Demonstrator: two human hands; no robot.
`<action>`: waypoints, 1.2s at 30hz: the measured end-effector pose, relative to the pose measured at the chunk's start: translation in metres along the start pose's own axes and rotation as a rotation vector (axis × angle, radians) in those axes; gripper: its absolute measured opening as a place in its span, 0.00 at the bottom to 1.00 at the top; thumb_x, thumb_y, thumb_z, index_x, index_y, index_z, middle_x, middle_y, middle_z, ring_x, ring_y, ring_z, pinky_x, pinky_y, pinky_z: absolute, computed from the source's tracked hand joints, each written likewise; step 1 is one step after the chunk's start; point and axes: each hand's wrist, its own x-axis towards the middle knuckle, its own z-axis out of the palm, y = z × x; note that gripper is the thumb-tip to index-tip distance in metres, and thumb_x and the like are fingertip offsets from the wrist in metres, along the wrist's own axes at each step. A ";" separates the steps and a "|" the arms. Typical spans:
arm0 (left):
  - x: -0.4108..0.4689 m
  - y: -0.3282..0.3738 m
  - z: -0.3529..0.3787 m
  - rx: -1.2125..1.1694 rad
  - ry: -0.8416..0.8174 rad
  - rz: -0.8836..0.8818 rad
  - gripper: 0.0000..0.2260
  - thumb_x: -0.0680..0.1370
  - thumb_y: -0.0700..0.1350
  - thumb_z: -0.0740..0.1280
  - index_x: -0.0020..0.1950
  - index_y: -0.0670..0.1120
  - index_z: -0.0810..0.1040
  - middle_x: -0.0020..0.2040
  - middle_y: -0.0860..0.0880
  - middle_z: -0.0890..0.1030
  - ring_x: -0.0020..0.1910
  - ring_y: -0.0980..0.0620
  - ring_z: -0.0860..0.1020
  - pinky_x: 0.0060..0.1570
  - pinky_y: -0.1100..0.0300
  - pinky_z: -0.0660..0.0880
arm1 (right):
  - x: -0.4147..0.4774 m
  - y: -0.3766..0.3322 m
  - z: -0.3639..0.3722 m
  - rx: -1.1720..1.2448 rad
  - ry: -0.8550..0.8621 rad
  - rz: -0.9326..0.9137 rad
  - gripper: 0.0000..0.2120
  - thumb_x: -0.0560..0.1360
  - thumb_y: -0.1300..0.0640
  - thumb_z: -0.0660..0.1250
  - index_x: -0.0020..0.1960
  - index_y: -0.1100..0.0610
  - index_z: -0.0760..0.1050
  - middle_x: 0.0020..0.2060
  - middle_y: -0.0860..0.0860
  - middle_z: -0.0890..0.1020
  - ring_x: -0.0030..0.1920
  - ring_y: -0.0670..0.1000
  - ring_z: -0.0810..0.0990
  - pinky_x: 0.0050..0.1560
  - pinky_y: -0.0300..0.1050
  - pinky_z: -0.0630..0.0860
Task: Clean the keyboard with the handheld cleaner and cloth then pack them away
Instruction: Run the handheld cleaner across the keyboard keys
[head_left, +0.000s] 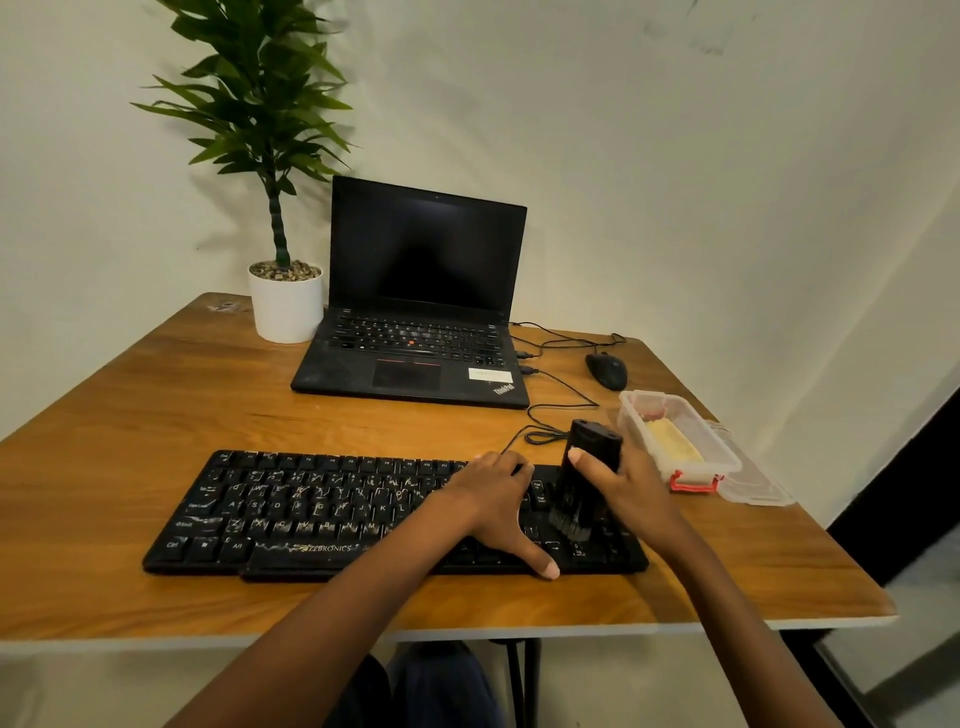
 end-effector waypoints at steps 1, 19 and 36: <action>0.000 0.000 0.000 -0.001 0.000 0.000 0.51 0.66 0.68 0.68 0.77 0.42 0.49 0.77 0.47 0.51 0.74 0.45 0.51 0.72 0.51 0.53 | 0.001 0.000 -0.001 -0.013 0.035 -0.007 0.11 0.75 0.49 0.64 0.55 0.49 0.67 0.45 0.44 0.77 0.51 0.47 0.78 0.42 0.35 0.73; 0.001 -0.001 0.000 -0.003 0.006 -0.008 0.51 0.65 0.69 0.68 0.77 0.42 0.51 0.76 0.47 0.53 0.74 0.45 0.53 0.71 0.50 0.55 | 0.009 -0.014 0.018 -0.183 0.284 -0.142 0.12 0.75 0.50 0.66 0.55 0.53 0.70 0.42 0.42 0.73 0.41 0.39 0.71 0.39 0.28 0.67; 0.002 -0.001 0.001 0.000 0.001 -0.005 0.52 0.65 0.69 0.68 0.77 0.42 0.49 0.76 0.48 0.52 0.74 0.46 0.52 0.72 0.50 0.55 | -0.042 -0.002 -0.001 0.068 0.217 -0.061 0.09 0.75 0.57 0.66 0.43 0.44 0.69 0.38 0.42 0.77 0.40 0.40 0.77 0.37 0.36 0.76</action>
